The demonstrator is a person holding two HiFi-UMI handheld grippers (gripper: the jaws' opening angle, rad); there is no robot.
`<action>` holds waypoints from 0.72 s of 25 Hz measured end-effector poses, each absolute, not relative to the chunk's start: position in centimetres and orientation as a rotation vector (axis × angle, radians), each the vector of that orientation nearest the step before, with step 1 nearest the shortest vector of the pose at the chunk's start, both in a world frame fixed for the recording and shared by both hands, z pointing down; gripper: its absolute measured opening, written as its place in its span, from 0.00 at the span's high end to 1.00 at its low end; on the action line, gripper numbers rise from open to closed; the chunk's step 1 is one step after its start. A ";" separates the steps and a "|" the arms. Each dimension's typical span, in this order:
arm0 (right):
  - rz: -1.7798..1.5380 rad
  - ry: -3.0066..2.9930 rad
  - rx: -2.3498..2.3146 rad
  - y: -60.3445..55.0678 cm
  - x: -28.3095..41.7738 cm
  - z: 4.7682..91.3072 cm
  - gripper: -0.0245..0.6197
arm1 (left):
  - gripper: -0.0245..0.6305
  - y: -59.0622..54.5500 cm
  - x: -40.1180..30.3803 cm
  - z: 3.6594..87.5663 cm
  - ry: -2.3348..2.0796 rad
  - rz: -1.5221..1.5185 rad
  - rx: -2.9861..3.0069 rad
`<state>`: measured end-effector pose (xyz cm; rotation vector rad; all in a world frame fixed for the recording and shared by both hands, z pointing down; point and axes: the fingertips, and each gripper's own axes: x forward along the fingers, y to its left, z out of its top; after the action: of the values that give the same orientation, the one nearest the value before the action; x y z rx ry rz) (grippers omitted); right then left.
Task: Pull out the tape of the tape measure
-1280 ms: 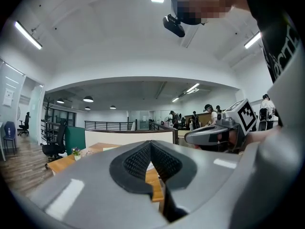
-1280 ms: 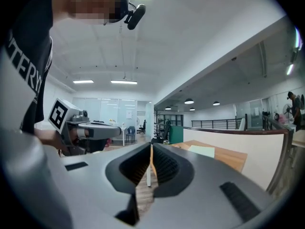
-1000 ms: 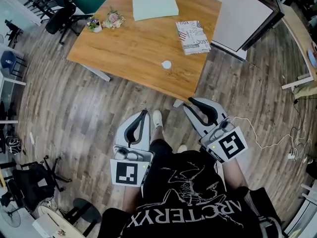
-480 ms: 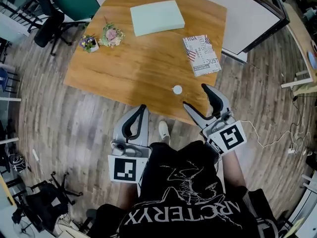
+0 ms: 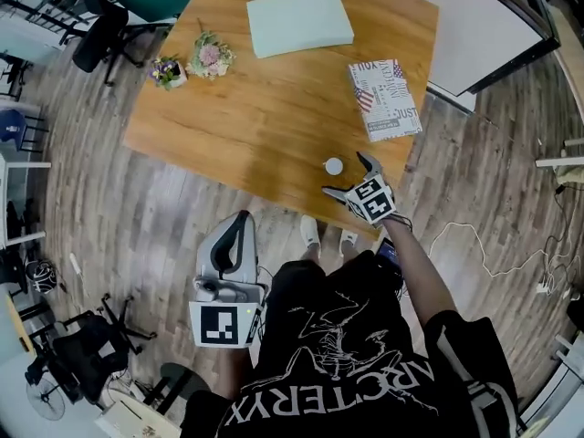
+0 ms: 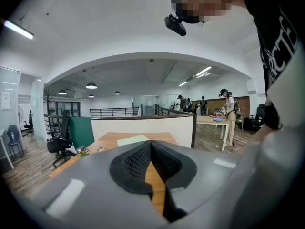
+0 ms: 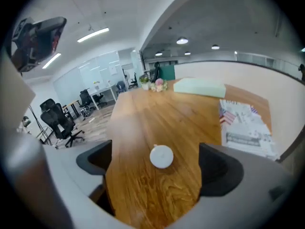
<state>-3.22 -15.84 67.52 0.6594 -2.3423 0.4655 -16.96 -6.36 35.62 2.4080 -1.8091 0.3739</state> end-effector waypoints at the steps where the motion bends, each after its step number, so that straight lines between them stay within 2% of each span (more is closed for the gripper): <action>1: 0.493 -2.319 0.632 -15.8 -3.5 69.3 0.14 | 0.95 -6.0 -17.2 35.7 -1.835 0.393 2.378; 7: 0.488 -2.195 0.664 -16.9 -4.7 74.1 0.15 | 0.95 -4.5 -17.4 35.9 -1.943 0.449 2.256; 8: 0.441 -2.175 0.675 -17.1 -4.6 74.1 0.19 | 0.95 -4.4 -17.3 36.0 -1.947 0.449 2.249; 9: 0.397 -2.161 0.676 -17.2 -4.5 74.0 0.35 | 0.95 -4.4 -17.1 36.1 -1.946 0.449 2.246; 10: 0.366 -2.152 0.666 -17.1 -4.5 73.9 0.61 | 0.95 -4.5 -16.9 36.2 -1.941 0.448 2.247; 18: 0.390 -2.159 0.574 -17.1 -3.0 70.5 0.63 | 0.95 -6.4 -14.7 36.5 -1.851 0.413 2.332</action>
<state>-3.04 -17.09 70.50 0.5744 -2.1593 0.3900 -14.73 -6.35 36.46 2.3322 -1.8506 0.4127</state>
